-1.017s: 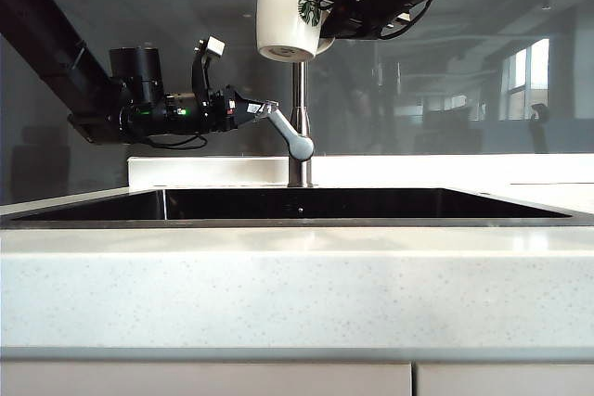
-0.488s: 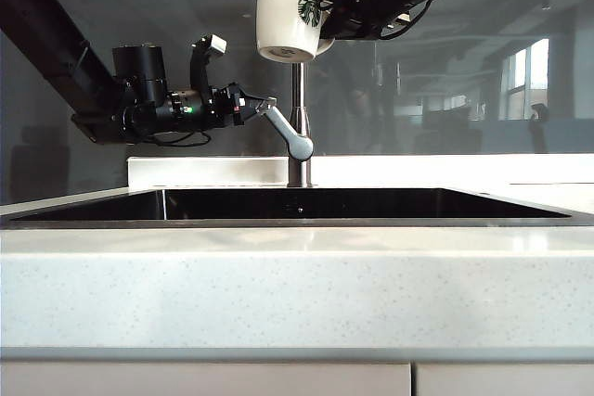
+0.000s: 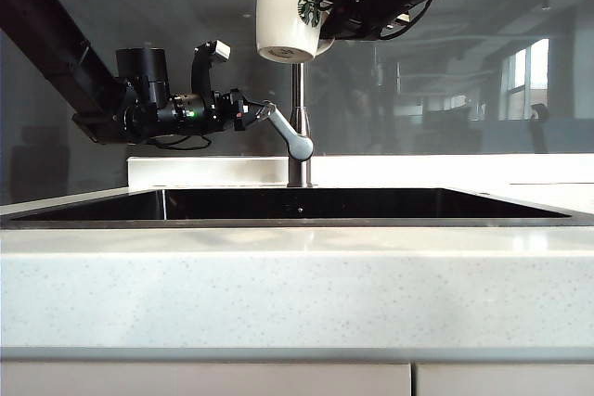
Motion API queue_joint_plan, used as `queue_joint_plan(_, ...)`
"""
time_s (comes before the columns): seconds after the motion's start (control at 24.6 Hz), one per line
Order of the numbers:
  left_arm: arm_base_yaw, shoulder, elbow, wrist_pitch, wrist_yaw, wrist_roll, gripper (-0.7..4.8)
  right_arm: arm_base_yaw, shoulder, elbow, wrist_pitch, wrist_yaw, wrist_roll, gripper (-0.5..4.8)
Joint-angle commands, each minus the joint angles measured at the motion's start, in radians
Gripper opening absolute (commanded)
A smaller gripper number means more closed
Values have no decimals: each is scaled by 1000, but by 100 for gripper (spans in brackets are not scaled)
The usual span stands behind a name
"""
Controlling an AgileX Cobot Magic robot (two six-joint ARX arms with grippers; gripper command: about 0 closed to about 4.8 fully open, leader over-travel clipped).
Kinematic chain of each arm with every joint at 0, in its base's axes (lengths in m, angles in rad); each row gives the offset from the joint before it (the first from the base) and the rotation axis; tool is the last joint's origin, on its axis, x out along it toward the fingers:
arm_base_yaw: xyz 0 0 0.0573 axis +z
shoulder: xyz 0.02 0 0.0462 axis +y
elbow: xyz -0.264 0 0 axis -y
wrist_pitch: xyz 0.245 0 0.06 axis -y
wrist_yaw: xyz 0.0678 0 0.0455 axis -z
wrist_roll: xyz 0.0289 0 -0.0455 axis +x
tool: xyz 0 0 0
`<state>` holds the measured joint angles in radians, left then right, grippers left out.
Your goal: Pick up the mug next to the sink, go to the faucet to get some water, pour the water into the sink, and finally put the mug back to its place.
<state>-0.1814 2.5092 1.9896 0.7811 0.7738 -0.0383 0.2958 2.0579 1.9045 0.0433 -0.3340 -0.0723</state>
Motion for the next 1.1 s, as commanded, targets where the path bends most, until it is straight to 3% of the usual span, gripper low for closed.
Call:
queue_joint_plan(0.04, 3, -7, 3, -2, -70, 14, 237, 2, -18, 16, 67, -9, 17, -5)
queue_joint_plan(0.33, 3, -7, 3, -14, -227, 34, 237, 2, -18, 16, 66, -9, 17, -5)
queue_joint_plan(0.61, 3, -7, 3, -15, -254, 56, 238, 2, -18, 16, 57, -9, 16, -5)
queue_joint_plan(0.81, 19, -11, 3, -13, -47, 45, 249, 2, -18, 16, -60, 53, -138, -5)
queue_joint_plan(1.02, 41, -21, 4, -10, 19, -5, 249, 2, -20, 16, -133, 164, -283, -5)
queue_joint_plan(1.1, 59, -29, 4, -9, 71, -32, 249, 2, -20, 16, -179, 269, -437, -5)
